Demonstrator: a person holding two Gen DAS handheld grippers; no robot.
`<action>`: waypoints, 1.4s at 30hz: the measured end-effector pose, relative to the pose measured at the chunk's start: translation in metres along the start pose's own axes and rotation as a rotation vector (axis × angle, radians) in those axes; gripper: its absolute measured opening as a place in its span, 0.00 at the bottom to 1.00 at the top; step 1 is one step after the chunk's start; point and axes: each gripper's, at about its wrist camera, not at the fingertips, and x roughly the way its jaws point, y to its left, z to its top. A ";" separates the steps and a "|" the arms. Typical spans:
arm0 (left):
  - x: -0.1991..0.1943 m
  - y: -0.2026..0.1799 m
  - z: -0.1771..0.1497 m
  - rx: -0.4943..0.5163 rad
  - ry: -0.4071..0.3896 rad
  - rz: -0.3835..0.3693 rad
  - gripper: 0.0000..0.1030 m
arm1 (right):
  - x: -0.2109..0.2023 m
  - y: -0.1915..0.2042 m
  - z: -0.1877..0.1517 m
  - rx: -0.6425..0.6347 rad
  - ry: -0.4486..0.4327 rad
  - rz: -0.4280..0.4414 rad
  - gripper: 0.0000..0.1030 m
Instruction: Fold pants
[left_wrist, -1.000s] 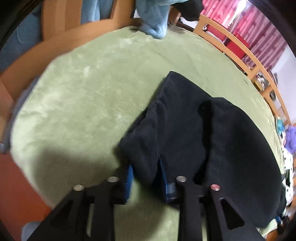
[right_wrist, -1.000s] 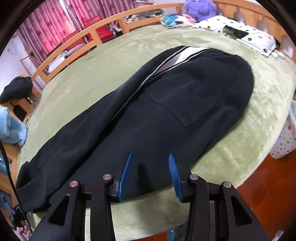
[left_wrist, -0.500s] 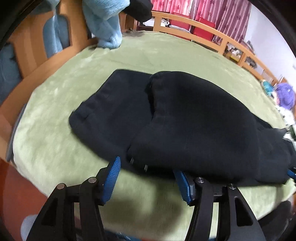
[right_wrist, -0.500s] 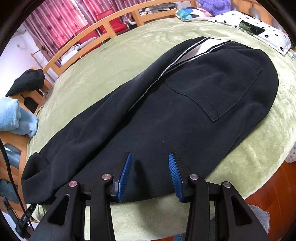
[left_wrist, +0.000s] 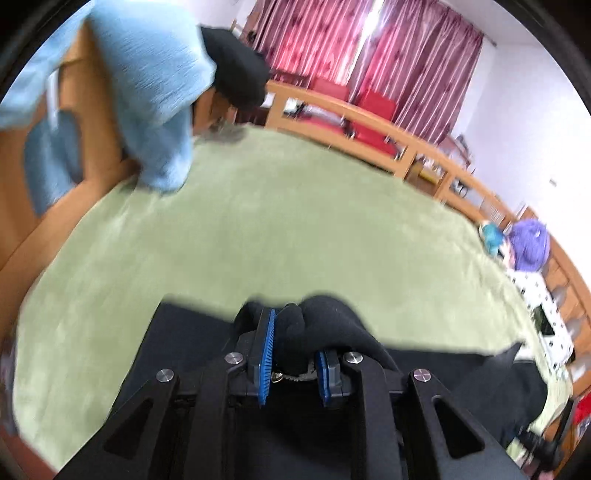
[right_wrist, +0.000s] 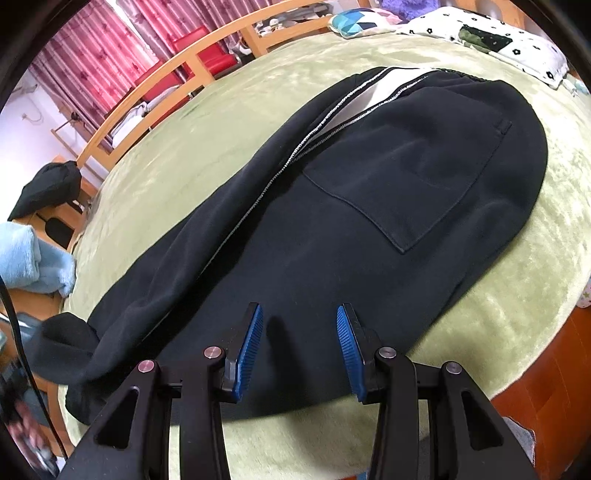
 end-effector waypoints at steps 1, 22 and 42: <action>0.012 -0.009 0.010 -0.001 0.010 -0.010 0.18 | 0.001 0.002 0.001 -0.004 -0.006 -0.005 0.40; 0.132 0.027 -0.053 -0.186 0.274 0.082 0.74 | 0.014 0.017 0.002 -0.065 -0.001 -0.062 0.50; 0.029 0.053 -0.035 -0.244 0.073 0.069 0.05 | 0.001 0.019 0.001 -0.060 -0.022 -0.027 0.50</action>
